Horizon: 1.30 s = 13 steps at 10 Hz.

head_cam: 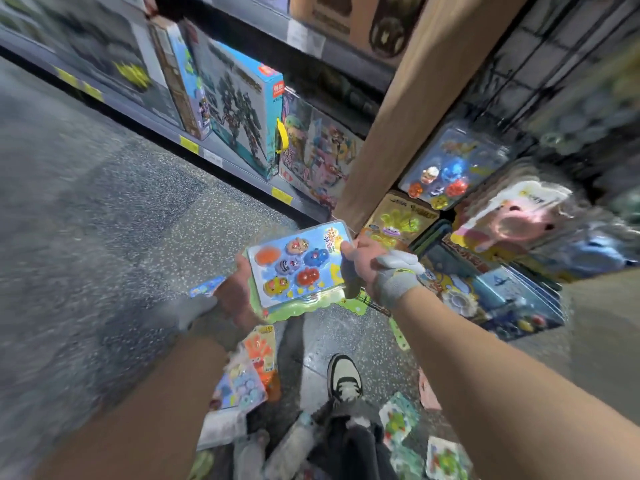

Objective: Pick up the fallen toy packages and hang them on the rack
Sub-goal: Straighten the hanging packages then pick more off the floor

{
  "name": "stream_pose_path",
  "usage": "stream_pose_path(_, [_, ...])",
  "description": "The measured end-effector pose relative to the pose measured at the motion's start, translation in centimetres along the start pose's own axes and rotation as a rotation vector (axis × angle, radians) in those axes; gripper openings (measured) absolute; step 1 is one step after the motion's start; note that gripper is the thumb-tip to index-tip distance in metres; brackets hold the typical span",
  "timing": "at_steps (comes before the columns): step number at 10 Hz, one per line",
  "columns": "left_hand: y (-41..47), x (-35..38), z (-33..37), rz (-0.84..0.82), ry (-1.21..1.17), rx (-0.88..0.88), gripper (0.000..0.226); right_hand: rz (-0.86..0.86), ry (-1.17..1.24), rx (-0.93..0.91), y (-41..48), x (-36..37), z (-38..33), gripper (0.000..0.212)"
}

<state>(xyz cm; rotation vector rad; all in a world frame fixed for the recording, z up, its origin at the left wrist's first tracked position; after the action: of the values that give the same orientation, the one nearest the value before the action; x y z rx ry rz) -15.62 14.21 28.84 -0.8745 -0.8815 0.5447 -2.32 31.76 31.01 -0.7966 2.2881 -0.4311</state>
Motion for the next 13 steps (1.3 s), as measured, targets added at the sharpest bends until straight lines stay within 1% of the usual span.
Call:
stream_pose_path(1, [-2.7,-0.2,0.1,-0.045,0.053,0.050,0.074,-0.028,0.143,0.002,-3.2,-1.2,-2.4,0.024])
stream_pose_path(2, [-6.6,1.2,0.3,-0.012,0.095,0.084,0.068,-0.039,0.214,-0.070,-5.3,-2.7,-4.6,0.031])
stream_pose_path(3, [-8.8,2.1,0.7,0.007,0.114,0.076,0.072,-0.071,0.240,-0.072,-6.4,-4.0,-6.5,0.026])
stream_pose_path(4, [-9.5,2.1,2.4,0.170,0.063,0.014,0.086,-0.125,0.195,-0.063,-7.1,-6.2,-8.6,0.026])
stream_pose_path(5, [-9.4,1.7,2.9,0.327,0.091,0.005,0.122,-0.094,0.211,-0.039,-7.6,-9.1,-10.1,0.026])
stream_pose_path(6, [-12.7,4.6,4.5,0.474,0.314,0.030,0.070,-0.113,0.251,-0.060,-8.2,-10.8,-10.6,0.025])
stream_pose_path(7, [-12.7,5.8,5.1,0.536,0.302,0.008,0.059,-0.081,0.276,-0.045,-9.3,-14.4,-11.2,0.023])
stream_pose_path(8, [-13.0,7.0,5.2,0.603,0.255,-0.087,0.082,-0.038,0.249,-0.062,-9.6,-16.4,-11.2,0.020])
stream_pose_path(9, [-15.2,9.7,6.0,0.619,0.369,-0.055,0.070,-0.005,0.107,-0.128,-10.0,-19.2,-11.6,0.016])
stream_pose_path(10, [-16.9,10.7,6.9,0.637,0.415,-0.045,0.073,-0.014,0.028,-0.121,-9.8,-21.7,-11.6,0.026])
stream_pose_path(11, [-16.9,10.7,8.4,0.637,0.580,-0.127,0.092,-0.053,-0.113,-0.159,-8.8,-22.5,-11.0,0.020])
stream_pose_path(12, [-17.7,11.2,9.0,0.653,0.546,-0.011,0.074,-0.099,-0.230,-0.171,-7.8,-23.3,-10.8,0.018])
stream_pose_path(13, [-17.5,9.9,9.4,0.642,0.717,-0.030,0.119,-0.145,-0.333,-0.160,-7.4,-23.4,-11.0,0.024])
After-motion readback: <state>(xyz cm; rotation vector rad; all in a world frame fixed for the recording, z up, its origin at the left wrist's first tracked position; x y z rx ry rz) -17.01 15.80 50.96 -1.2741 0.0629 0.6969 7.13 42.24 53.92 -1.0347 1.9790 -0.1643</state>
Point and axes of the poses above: each hand's wrist, its own y-axis towards the middle knuckle, its own x-axis out of the palm, z = x × y, the point moved 1 cm from there along y, towards the middle knuckle, and after that the axes turned 11 degrees about -x, right-handed, at the moved point
